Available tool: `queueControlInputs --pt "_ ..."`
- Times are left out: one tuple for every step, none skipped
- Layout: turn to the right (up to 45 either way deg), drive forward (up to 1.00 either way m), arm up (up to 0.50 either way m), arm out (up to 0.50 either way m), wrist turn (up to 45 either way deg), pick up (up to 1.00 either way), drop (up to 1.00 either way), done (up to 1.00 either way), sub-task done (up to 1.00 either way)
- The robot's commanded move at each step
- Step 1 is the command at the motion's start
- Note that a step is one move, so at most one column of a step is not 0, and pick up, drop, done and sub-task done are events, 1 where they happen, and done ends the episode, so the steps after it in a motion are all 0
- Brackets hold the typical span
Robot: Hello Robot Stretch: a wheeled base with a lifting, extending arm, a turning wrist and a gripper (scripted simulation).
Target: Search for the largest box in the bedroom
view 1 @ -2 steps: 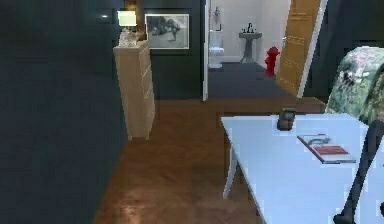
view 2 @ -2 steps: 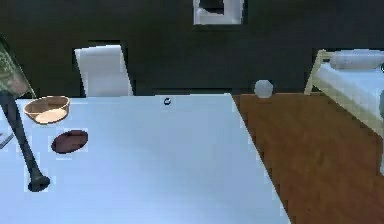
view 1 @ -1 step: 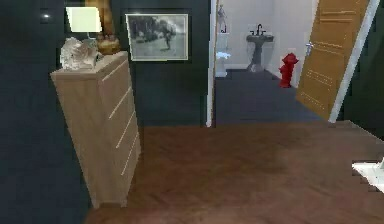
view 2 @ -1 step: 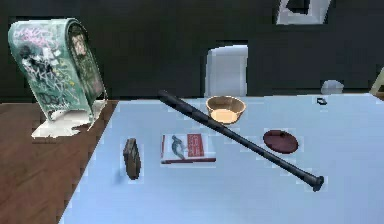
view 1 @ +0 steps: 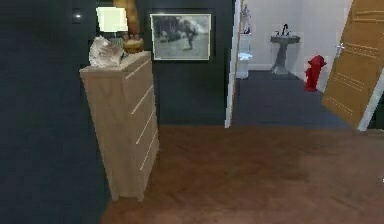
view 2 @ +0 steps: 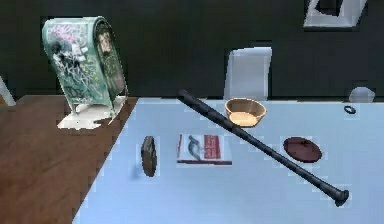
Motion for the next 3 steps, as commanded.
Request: queueControlInputs --pt "0.0 0.45 0.0 0.0 0.0 0.0 0.0 0.0 0.0" --pt "27.0 0.0 0.0 0.0 0.0 0.0 0.0 0.0 0.0" --pt "0.0 0.3 0.0 0.0 0.0 0.0 0.0 0.0 0.0"
